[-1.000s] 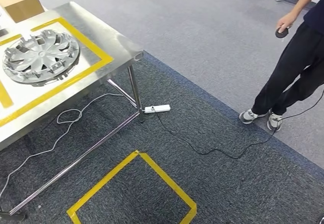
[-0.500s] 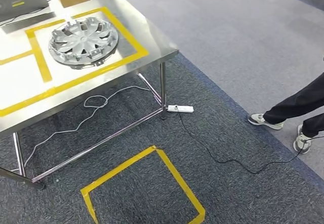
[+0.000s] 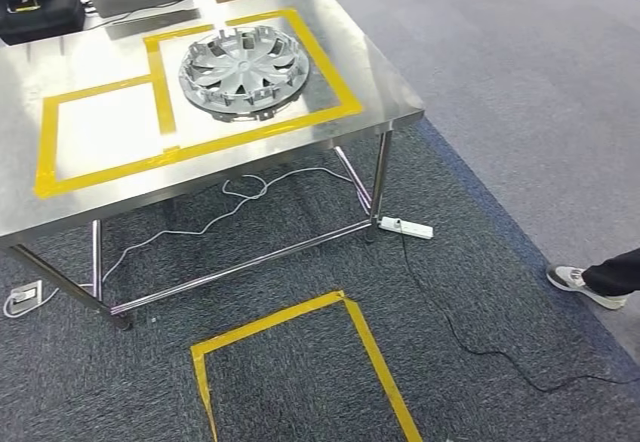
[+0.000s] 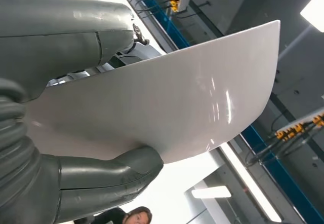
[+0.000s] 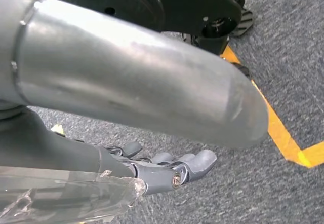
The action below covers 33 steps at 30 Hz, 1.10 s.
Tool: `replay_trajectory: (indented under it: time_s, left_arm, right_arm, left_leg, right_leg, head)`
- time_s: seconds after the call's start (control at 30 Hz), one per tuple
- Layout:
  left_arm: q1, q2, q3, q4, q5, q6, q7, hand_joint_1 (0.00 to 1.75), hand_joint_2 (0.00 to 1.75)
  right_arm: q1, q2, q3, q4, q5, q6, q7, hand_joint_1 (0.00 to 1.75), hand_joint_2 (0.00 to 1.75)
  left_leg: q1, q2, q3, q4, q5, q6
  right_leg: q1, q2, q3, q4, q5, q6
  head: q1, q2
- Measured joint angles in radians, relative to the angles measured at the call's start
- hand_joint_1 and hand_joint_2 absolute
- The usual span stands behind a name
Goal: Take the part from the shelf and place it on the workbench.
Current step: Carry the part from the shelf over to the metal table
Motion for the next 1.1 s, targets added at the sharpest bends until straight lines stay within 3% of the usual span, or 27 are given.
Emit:
replay_trajectory:
  time_s: [0.03,0.1,0.17,0.23,0.27,0.33,0.4,0.47,0.53,0.57,0.6,0.67,0.73,0.77,0.8,0.9,0.97,1.03,1.1]
  left_arm:
    - [-0.001,0.001,-0.002,0.001,0.001,-0.001,0.000,1.75,1.75]
    - [-0.005,0.003,-0.005,0.004,0.003,-0.002,0.000,1.75,1.75]
    - [-0.011,0.006,-0.008,0.006,0.003,-0.002,0.000,1.75,1.75]
    - [-0.014,0.007,-0.011,0.010,0.004,-0.005,0.000,1.75,1.75]
    - [-0.013,0.008,-0.011,0.012,0.005,-0.011,0.001,1.75,1.75]
    - [-0.015,0.012,-0.013,0.017,0.001,-0.024,0.003,1.75,1.75]
    - [-0.022,0.016,-0.015,0.021,-0.010,-0.029,0.002,1.75,1.75]
    - [-0.029,0.019,-0.016,0.023,-0.025,-0.023,0.000,1.75,1.75]
    - [-0.030,0.020,-0.017,0.025,-0.035,-0.016,-0.001,1.75,1.75]
    - [-0.029,0.020,-0.017,0.026,-0.040,-0.012,-0.002,1.75,1.75]
    - [-0.029,0.020,-0.017,0.027,-0.044,-0.008,-0.002,1.75,1.75]
    - [-0.029,0.022,-0.018,0.029,-0.052,0.000,-0.003,1.75,1.75]
    - [-0.026,0.023,-0.018,0.032,-0.056,0.005,-0.003,1.75,1.75]
    - [-0.024,0.024,-0.017,0.033,-0.057,0.006,-0.003,1.75,1.75]
    - [-0.023,0.025,-0.017,0.034,-0.058,0.007,-0.003,1.75,1.75]
    - [-0.022,0.026,-0.017,0.034,-0.065,0.008,-0.003,1.75,1.75]
    - [-0.022,0.026,-0.016,0.035,-0.071,0.010,-0.003,1.75,1.75]
    - [-0.022,0.027,-0.016,0.035,-0.075,0.012,-0.002,1.75,1.75]
    - [-0.023,0.028,-0.017,0.035,-0.078,0.013,-0.001,1.75,1.75]
  right_arm:
    - [-0.001,0.000,0.000,0.000,0.000,0.000,-0.001,0.00,0.00]
    - [-0.002,0.000,0.000,0.000,-0.001,0.001,-0.003,0.00,0.00]
    - [0.000,0.000,0.000,0.000,-0.001,0.001,-0.003,0.00,0.00]
    - [0.003,0.000,0.000,0.000,-0.001,0.001,-0.004,0.00,0.00]
    - [0.004,0.000,0.000,0.000,0.000,0.001,-0.006,0.00,0.00]
    - [0.002,0.000,0.000,0.000,0.003,-0.001,-0.010,0.00,0.00]
    - [-0.001,-0.001,0.000,0.000,0.009,-0.001,-0.008,0.00,0.00]
    - [-0.003,-0.003,0.000,0.000,0.013,-0.001,0.001,0.00,0.00]
    - [-0.005,-0.005,0.000,0.000,0.013,-0.001,0.013,0.00,0.00]
    - [-0.007,-0.006,0.000,0.000,0.011,-0.001,0.019,0.00,0.00]
    - [-0.007,-0.006,-0.001,0.000,0.007,-0.001,0.024,0.00,0.00]
    - [-0.006,-0.006,-0.004,0.000,0.000,0.000,0.033,0.00,0.00]
    - [0.001,-0.006,-0.009,0.000,-0.004,0.000,0.040,0.00,0.00]
    - [0.004,-0.006,-0.011,0.000,-0.005,-0.001,0.043,0.00,0.00]
    - [0.005,-0.006,-0.013,0.000,-0.006,-0.001,0.044,0.00,0.00]
    - [0.002,-0.006,-0.017,0.000,-0.008,-0.002,0.041,0.00,0.00]
    - [-0.002,-0.006,-0.018,0.000,-0.010,-0.002,0.034,0.00,0.00]
    - [-0.005,-0.005,-0.018,0.000,-0.011,-0.002,0.030,0.00,0.00]
    - [-0.005,-0.005,-0.018,0.000,-0.011,-0.002,0.029,0.00,0.00]
  left_leg:
    - [0.002,-0.003,-0.004,0.000,0.002,-0.006]
    - [-0.001,0.034,-0.025,0.036,-0.023,-0.014]
    - [-0.006,0.098,-0.080,0.153,-0.089,-0.019]
    - [-0.006,0.121,-0.133,0.270,-0.134,-0.021]
    - [-0.006,0.123,-0.136,0.283,-0.130,-0.019]
    - [-0.008,0.137,-0.088,0.201,-0.077,-0.014]
    - [-0.016,0.185,-0.015,0.068,-0.029,-0.004]
    - [-0.023,0.210,0.015,0.007,-0.019,0.007]
    - [-0.023,0.184,0.012,0.002,-0.017,0.019]
    - [-0.020,0.172,0.012,0.001,-0.016,0.024]
    - [-0.017,0.161,0.011,-0.001,-0.014,0.029]
    - [-0.013,0.138,0.010,-0.002,-0.011,0.037]
    - [-0.012,0.112,0.007,-0.001,-0.009,0.041]
    - [-0.013,0.097,0.007,-0.001,-0.009,0.041]
    - [-0.013,0.084,0.007,0.000,-0.008,0.040]
    - [-0.013,0.054,0.008,0.003,-0.008,0.034]
    - [-0.014,0.043,0.003,0.005,-0.005,0.023]
    - [-0.011,0.036,-0.002,0.003,-0.001,0.010]
    - [-0.012,0.057,-0.012,0.021,-0.016,0.000]
  right_leg:
    - [0.000,-0.012,0.001,-0.001,0.003,-0.007]
    - [-0.001,-0.038,0.001,-0.006,0.010,-0.021]
    - [0.001,-0.066,-0.001,-0.008,0.012,-0.028]
    - [0.005,-0.097,-0.003,-0.008,0.010,-0.030]
    - [0.007,-0.112,-0.003,-0.008,0.010,-0.031]
    - [0.008,-0.140,-0.001,-0.008,0.008,-0.030]
    - [0.013,-0.163,0.002,-0.006,0.004,-0.025]
    - [0.020,-0.185,0.006,-0.006,-0.002,-0.016]
    - [0.021,-0.204,0.010,-0.008,-0.006,-0.007]
    - [0.020,-0.195,0.009,-0.002,-0.013,-0.001]
    - [0.017,-0.172,0.000,0.021,-0.030,0.005]
    - [0.012,-0.110,-0.050,0.133,-0.090,0.015]
    - [0.010,-0.085,-0.112,0.258,-0.137,0.018]
    - [0.010,-0.081,-0.126,0.280,-0.135,0.018]
    - [0.009,-0.079,-0.120,0.260,-0.111,0.017]
    - [0.005,-0.052,-0.039,0.067,-0.011,0.010]
    - [0.005,-0.034,-0.012,0.003,0.003,0.003]
    - [0.007,-0.035,-0.010,0.000,0.006,-0.010]
    - [0.005,-0.043,-0.008,-0.005,0.014,-0.024]
  head:
    - [0.001,0.000]
    - [-0.006,0.000]
    - [-0.014,0.000]
    - [-0.015,0.000]
    - [-0.015,0.000]
    - [-0.015,0.000]
    - [-0.016,0.000]
    - [-0.015,0.000]
    - [-0.015,0.000]
    - [-0.013,0.000]
    - [-0.011,0.000]
    - [-0.005,0.000]
    - [-0.003,0.000]
    - [-0.003,0.000]
    - [-0.003,0.000]
    - [-0.003,0.000]
    - [-0.004,0.000]
    - [-0.005,0.000]
    - [-0.008,0.000]
